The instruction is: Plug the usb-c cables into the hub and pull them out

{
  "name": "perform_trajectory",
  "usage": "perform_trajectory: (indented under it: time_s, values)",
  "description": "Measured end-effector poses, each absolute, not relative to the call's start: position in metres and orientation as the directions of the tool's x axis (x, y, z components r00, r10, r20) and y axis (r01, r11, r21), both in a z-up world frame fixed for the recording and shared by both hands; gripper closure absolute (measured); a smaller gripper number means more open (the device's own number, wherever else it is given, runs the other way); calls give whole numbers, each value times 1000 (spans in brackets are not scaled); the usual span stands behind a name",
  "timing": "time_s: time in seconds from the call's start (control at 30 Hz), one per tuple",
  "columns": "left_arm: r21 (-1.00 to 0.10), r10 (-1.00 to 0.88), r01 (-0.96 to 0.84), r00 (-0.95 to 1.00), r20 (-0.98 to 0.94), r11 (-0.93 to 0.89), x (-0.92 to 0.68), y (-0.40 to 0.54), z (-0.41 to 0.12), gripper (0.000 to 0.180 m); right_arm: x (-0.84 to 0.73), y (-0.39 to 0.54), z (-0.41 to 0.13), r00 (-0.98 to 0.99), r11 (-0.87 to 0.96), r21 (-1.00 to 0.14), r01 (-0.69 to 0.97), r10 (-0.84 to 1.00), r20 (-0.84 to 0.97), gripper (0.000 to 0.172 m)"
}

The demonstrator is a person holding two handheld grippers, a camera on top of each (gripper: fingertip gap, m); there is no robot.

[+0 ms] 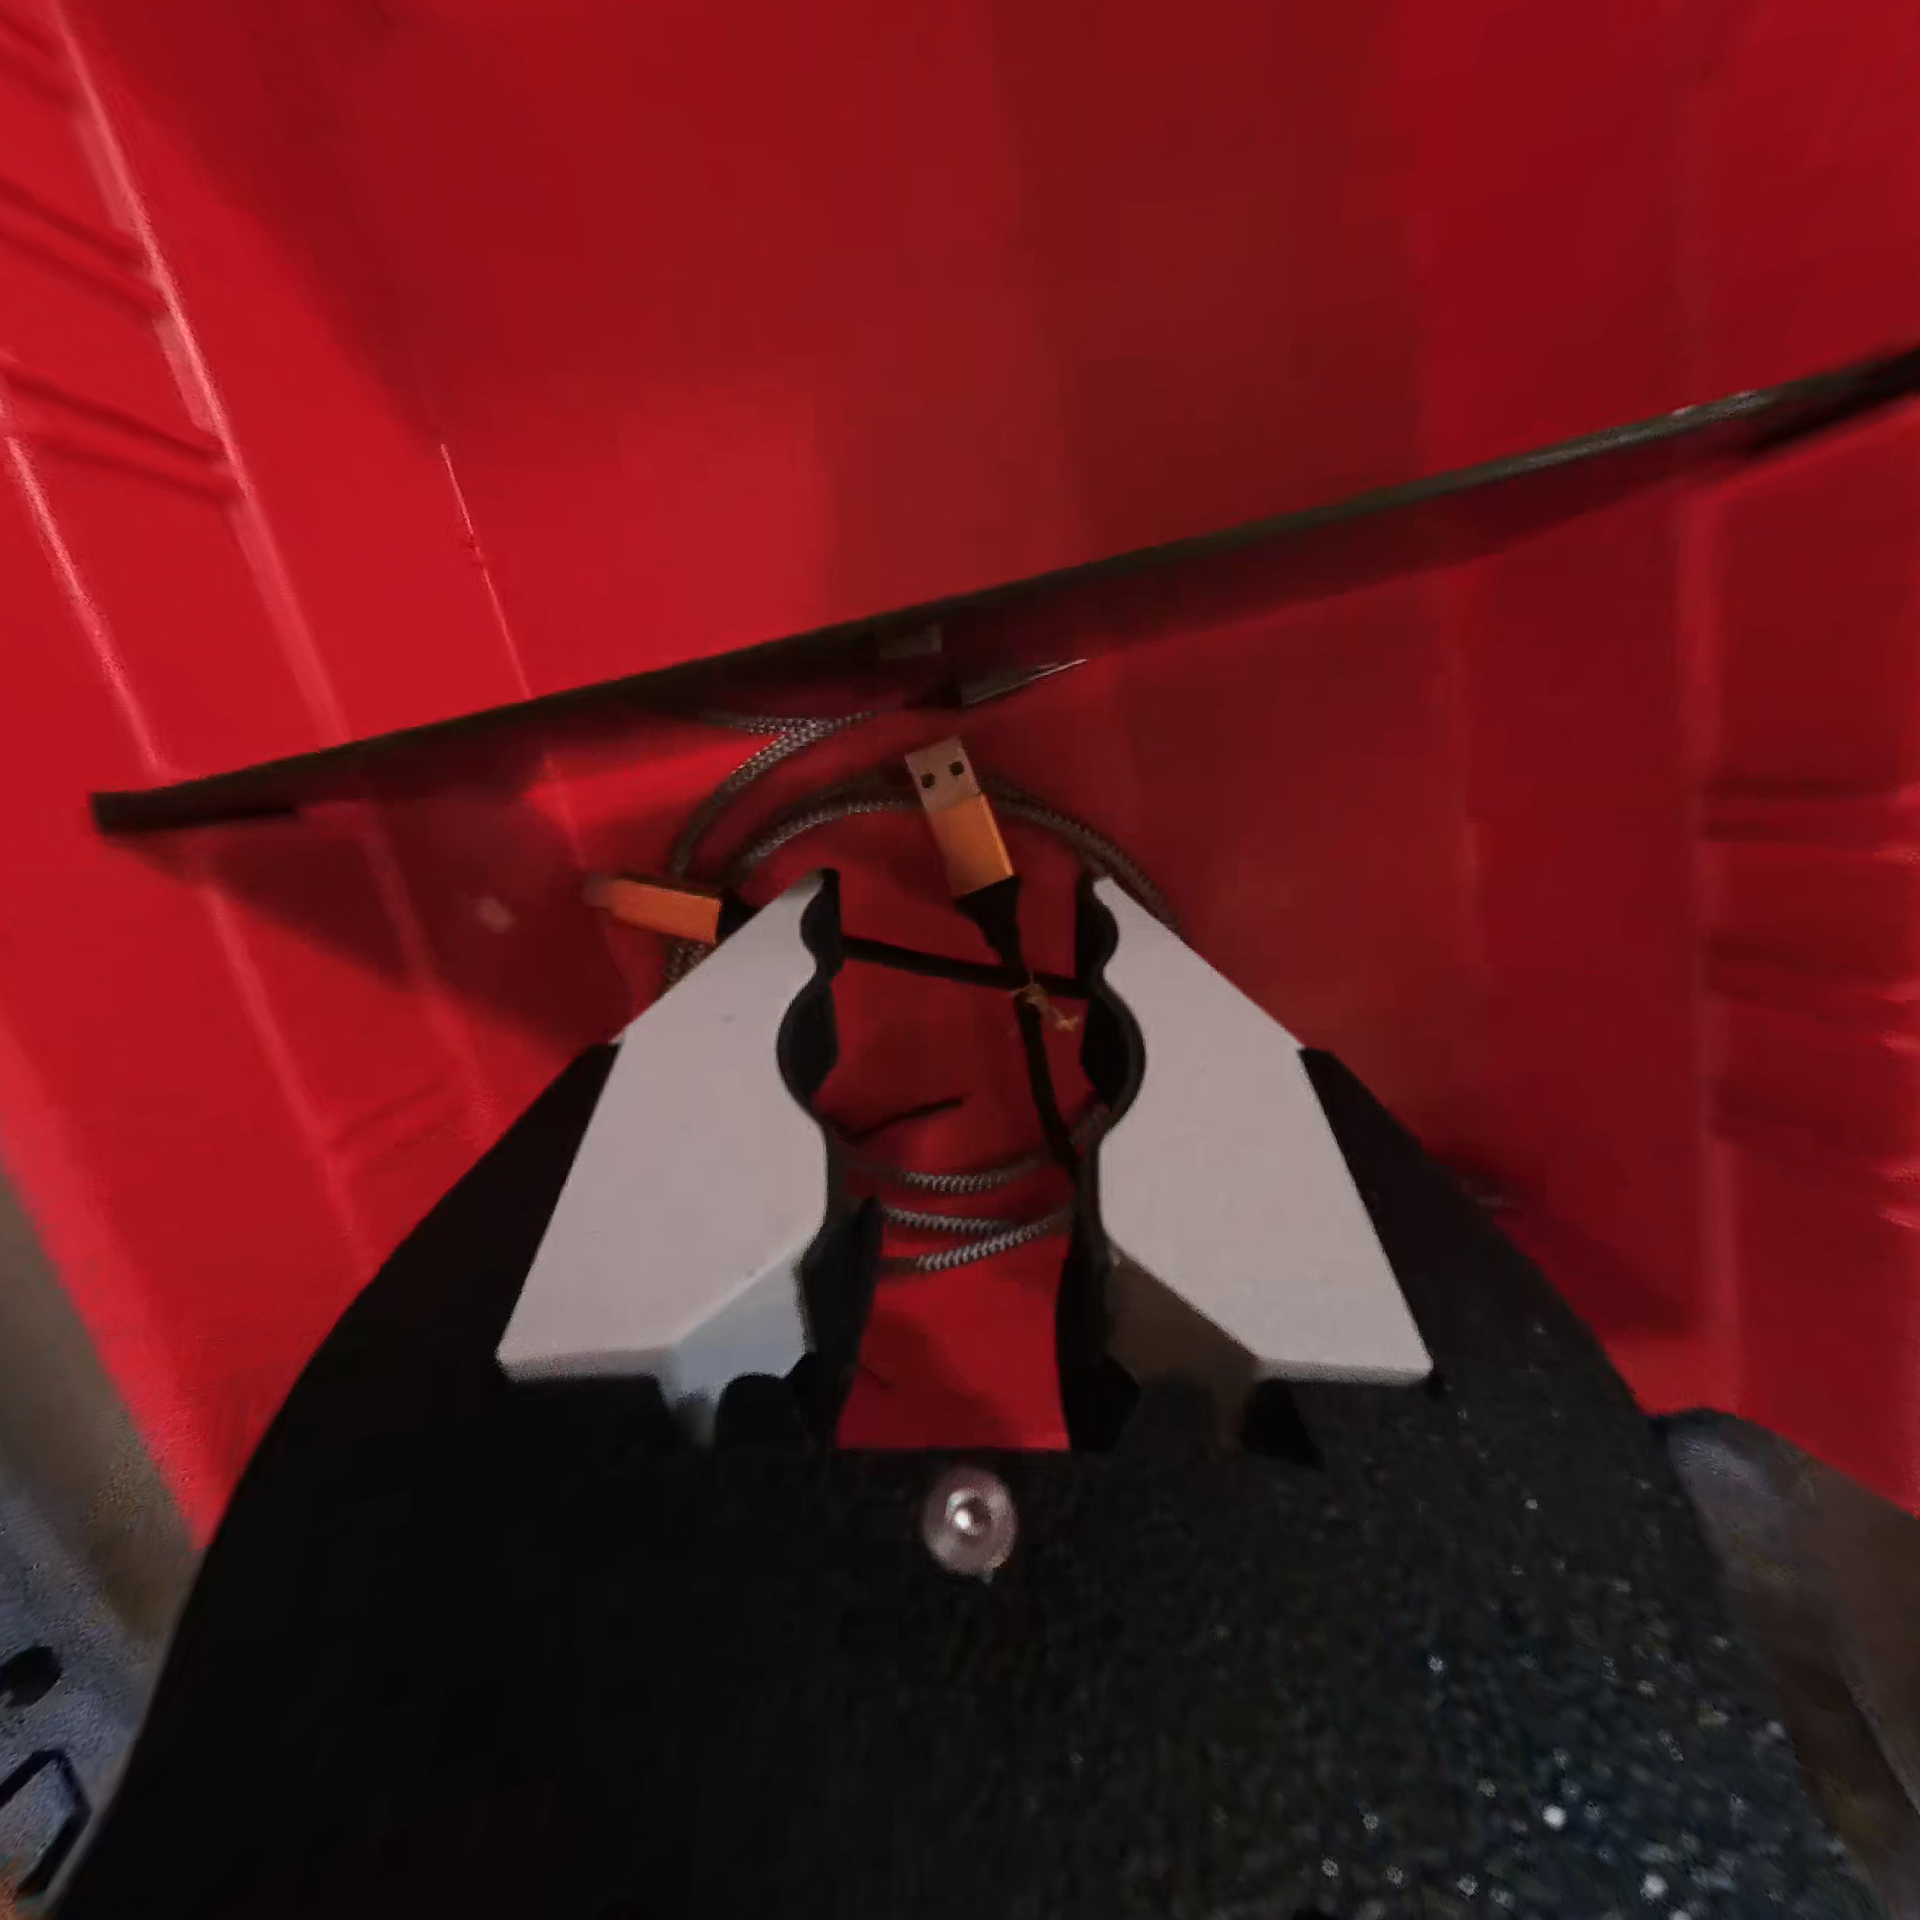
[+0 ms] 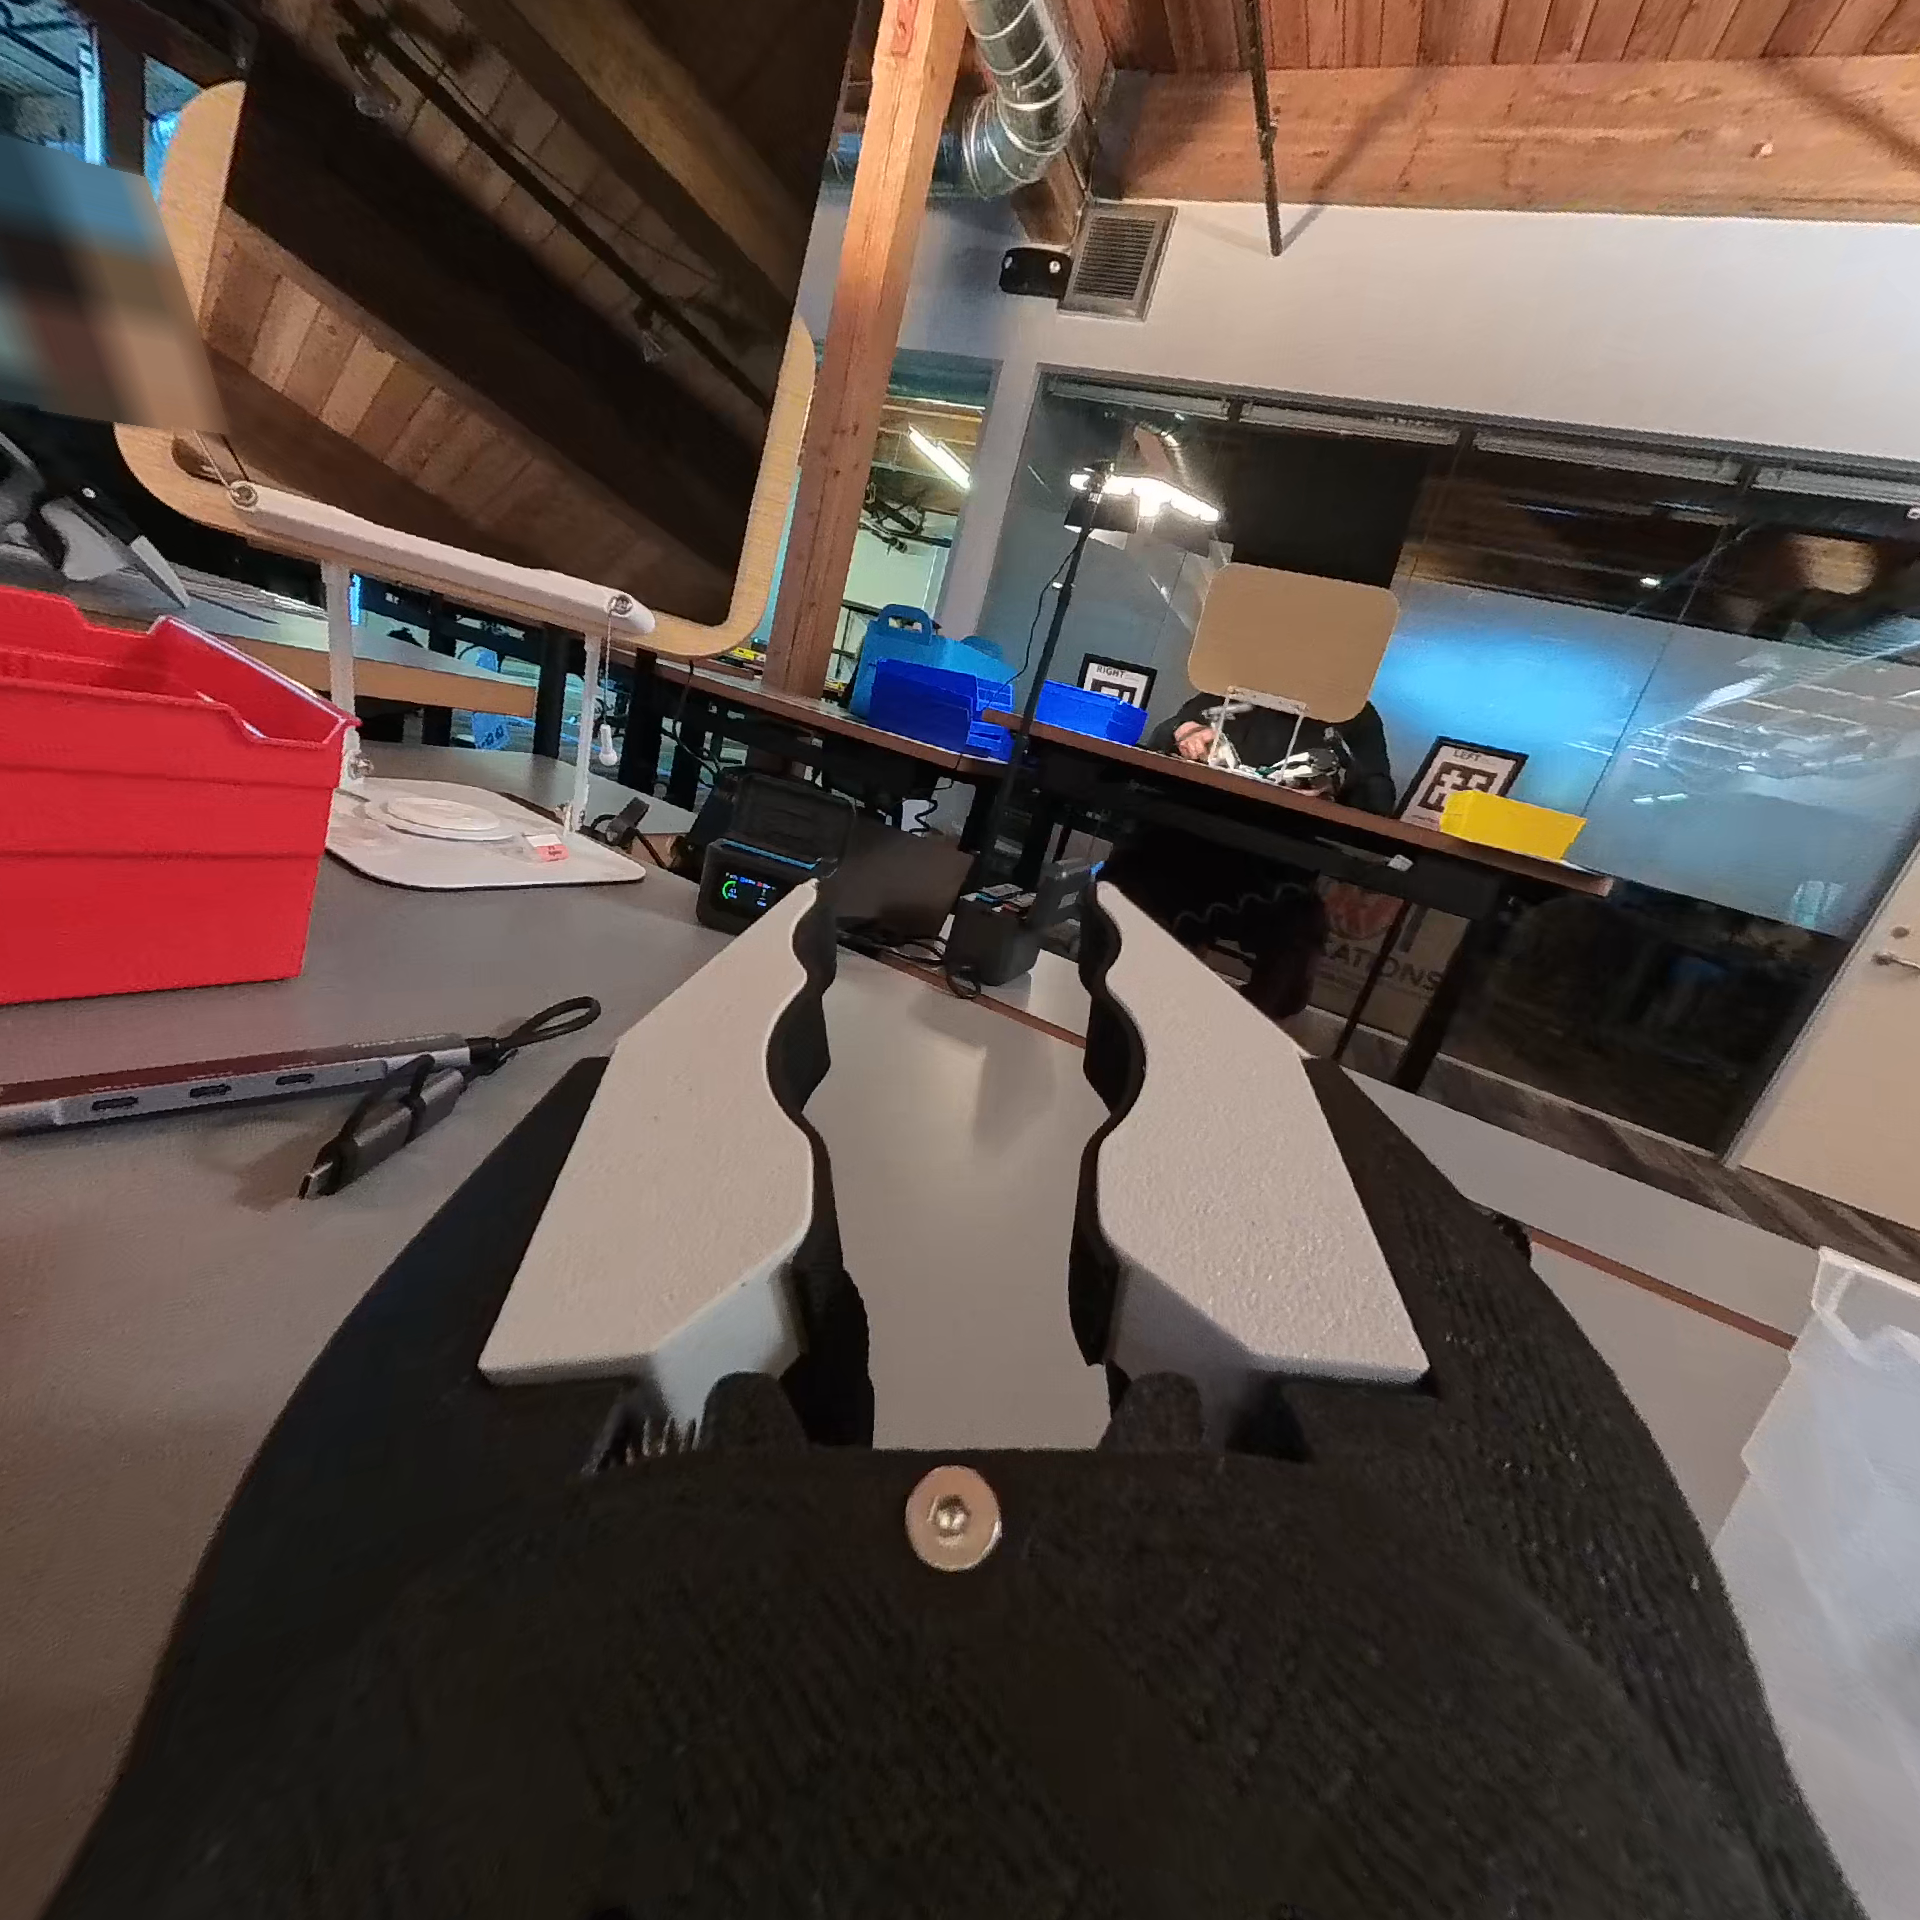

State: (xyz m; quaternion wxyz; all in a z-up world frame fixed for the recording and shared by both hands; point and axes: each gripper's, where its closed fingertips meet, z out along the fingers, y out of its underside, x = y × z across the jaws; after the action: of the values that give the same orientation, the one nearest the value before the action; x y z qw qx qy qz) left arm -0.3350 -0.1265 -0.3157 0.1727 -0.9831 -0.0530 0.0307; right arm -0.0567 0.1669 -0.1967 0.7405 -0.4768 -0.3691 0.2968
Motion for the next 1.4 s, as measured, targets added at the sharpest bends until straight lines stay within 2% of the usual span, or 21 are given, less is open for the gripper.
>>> perform_trajectory:
  time_s: [0.13,0.17,0.27,0.33,0.4,0.53,0.6,0.67,0.77,0.87,0.93,1.03,1.3,1.4]
  values:
    - [-313,102,84,994,-42,-946,-333,-131,-331,145,-56,167,-197,550,363,-927,-89,794,258,127]
    - [-318,87,79,996,-9,-945,-327,-130,-332,166,-57,167,-197,548,361,-928,-89,796,257,127]
    - [-301,71,56,997,-38,-952,-328,-135,-326,168,-57,167,-198,547,362,-928,-85,795,260,127]
    - [-327,78,51,994,-72,-944,-330,-136,-308,168,-56,166,-197,548,364,-927,-85,795,262,127]
    - [-398,100,39,986,-132,-916,-333,-133,-278,169,-56,166,-197,547,364,-928,-86,796,261,127]
    - [-626,118,-70,960,-254,-776,-320,-112,-190,169,-56,166,-197,546,362,-928,-89,797,258,127]
    - [-737,73,-159,960,-272,-657,-290,-94,-148,169,-56,166,-196,547,362,-928,-89,797,258,127]
    - [-794,-63,-223,972,-228,-566,-240,-77,-129,169,-55,166,-196,548,361,-928,-89,796,256,127]
    - [-771,-245,-312,947,-207,-555,-176,-57,-144,169,-53,168,-196,553,358,-929,-90,794,252,127]
    - [-710,-324,-418,906,-274,-567,-145,-34,-178,169,-52,169,-195,558,358,-929,-92,791,250,127]
    - [-696,-365,-425,898,-244,-579,-130,-21,-201,169,-51,168,-195,558,359,-929,-91,791,251,127]
    - [-714,-367,-375,913,-176,-591,-120,-3,-225,169,-51,168,-195,556,363,-927,-90,791,256,127]
    - [-689,-294,-342,936,-191,-639,-126,16,-263,168,-54,165,-194,544,365,-926,-93,798,259,127]
    - [-686,-282,-334,940,-192,-646,-127,16,-267,158,-54,165,-194,540,362,-927,-96,801,257,127]
